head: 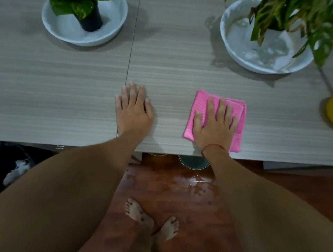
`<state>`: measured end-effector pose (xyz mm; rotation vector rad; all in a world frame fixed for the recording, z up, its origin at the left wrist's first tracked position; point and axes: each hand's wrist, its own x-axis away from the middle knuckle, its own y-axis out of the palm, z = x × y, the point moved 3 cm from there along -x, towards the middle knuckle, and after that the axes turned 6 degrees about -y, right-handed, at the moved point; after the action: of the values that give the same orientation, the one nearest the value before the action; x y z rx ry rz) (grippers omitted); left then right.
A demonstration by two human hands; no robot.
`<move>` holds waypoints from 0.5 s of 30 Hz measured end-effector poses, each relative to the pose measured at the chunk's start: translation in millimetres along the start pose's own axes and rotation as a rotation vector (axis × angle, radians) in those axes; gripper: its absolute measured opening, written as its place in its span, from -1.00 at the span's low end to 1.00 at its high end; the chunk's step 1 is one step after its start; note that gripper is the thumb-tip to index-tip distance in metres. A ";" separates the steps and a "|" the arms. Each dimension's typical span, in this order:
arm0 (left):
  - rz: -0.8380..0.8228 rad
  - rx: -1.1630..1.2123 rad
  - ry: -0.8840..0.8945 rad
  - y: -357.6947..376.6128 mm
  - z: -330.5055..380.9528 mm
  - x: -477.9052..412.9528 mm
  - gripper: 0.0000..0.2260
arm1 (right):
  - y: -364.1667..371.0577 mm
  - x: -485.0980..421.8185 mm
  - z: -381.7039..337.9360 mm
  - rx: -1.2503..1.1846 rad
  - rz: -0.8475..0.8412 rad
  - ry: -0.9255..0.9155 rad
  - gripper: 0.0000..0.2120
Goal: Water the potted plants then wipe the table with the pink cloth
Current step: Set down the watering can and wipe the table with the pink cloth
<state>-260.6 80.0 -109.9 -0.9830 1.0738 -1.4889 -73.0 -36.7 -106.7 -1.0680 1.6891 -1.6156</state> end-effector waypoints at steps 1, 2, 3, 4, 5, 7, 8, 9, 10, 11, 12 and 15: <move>0.005 0.008 -0.003 0.9 -0.1 -0.1 -0.52 | -0.7 -2.9 -2.8 0.000 0.004 0.019 -0.37; 0.012 0.018 -0.008 1.6 -0.3 0.0 -0.52 | -1.0 -6.5 -7.4 0.002 0.006 0.034 -0.37; 0.021 0.025 -0.011 2.0 -0.5 0.2 -0.52 | -1.3 -11.0 -14.4 0.004 0.006 0.040 -0.38; 0.029 0.029 -0.011 1.7 -0.6 0.2 -0.52 | -0.4 -14.4 -24.2 0.000 0.004 0.036 -0.38; 0.034 0.033 -0.008 1.0 -0.6 -0.2 -0.52 | 0.6 -16.4 -36.0 -0.010 0.003 0.021 -0.38; 0.033 0.037 0.003 -1.0 0.1 -1.5 -0.52 | 1.8 -15.3 -58.6 -0.035 0.010 -0.034 -0.39; 0.025 0.039 0.012 -2.3 1.0 -2.0 -0.52 | 1.6 -12.7 -64.9 -0.046 0.010 -0.068 -0.40; 0.012 0.040 0.019 -3.3 1.9 -1.9 -0.52 | 1.3 -8.4 -66.3 -0.054 0.006 -0.104 -0.41; -0.002 0.037 0.023 -4.0 3.6 -1.1 -0.52 | 0.7 -3.2 -62.4 -0.057 0.002 -0.141 -0.42; -0.011 0.032 0.022 -4.8 6.8 0.1 -0.53 | -0.2 2.1 -54.2 -0.056 -0.004 -0.180 -0.44; -0.009 0.023 0.005 -6.2 6.5 0.2 -0.53 | 0.8 6.8 -47.7 -0.054 -0.019 -0.223 -0.45; 0.025 -0.025 0.036 -8.9 25.8 2.9 -0.54 | 2.4 16.1 -10.1 -0.033 -0.043 -0.224 -0.47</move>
<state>-238.8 74.4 -94.1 -0.9606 1.1286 -1.4810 -90.3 -45.0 -106.0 -1.2592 1.5582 -1.4383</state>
